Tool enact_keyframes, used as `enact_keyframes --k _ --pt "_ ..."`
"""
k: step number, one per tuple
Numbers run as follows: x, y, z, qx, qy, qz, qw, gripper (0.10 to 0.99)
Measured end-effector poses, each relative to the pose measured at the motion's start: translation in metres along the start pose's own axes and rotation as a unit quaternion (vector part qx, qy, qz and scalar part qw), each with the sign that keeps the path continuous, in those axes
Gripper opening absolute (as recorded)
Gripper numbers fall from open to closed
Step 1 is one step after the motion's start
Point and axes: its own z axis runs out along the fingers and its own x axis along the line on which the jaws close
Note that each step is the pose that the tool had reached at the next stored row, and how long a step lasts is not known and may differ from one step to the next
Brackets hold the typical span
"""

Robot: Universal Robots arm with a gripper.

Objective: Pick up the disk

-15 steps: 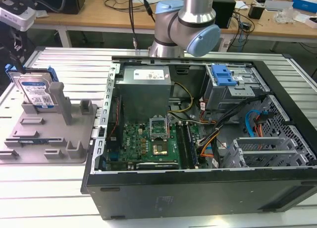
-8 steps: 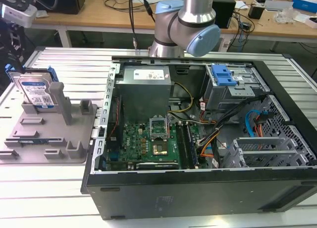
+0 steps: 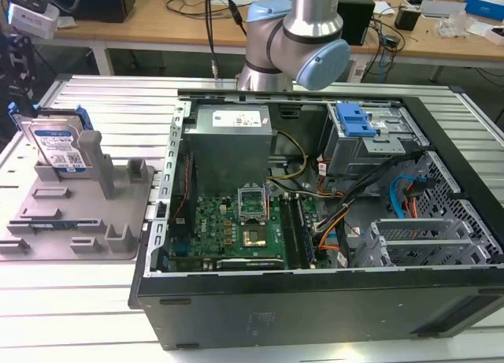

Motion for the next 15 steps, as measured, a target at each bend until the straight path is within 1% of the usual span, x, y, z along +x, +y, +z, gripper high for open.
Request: enact_keyframes --k 1,2,5,6,9,12,13,15 --pt "0.0 0.0 0.0004 0.0009 0.0027 -0.027 0.9996 0.557" --pt "0.0 0.0 0.0007 0.0014 0.0039 -0.04 0.9992 0.557" --pt "0.0 0.0 0.0014 0.0021 0.0061 -0.061 0.9981 0.557" --pt "-0.0001 0.0001 0.0014 0.0022 0.0066 -0.07 0.9975 0.557" --pt "-0.0004 0.0007 0.0015 0.0026 0.0068 -0.077 0.997 0.557" --pt "-0.0083 0.0024 0.0013 0.0033 0.0068 -0.078 0.997 0.557" --pt "-0.0139 0.0036 0.0014 0.0039 0.0066 -0.077 0.997 0.557" --pt "-0.0225 0.0055 0.0011 0.004 0.0067 -0.078 0.997 0.557"
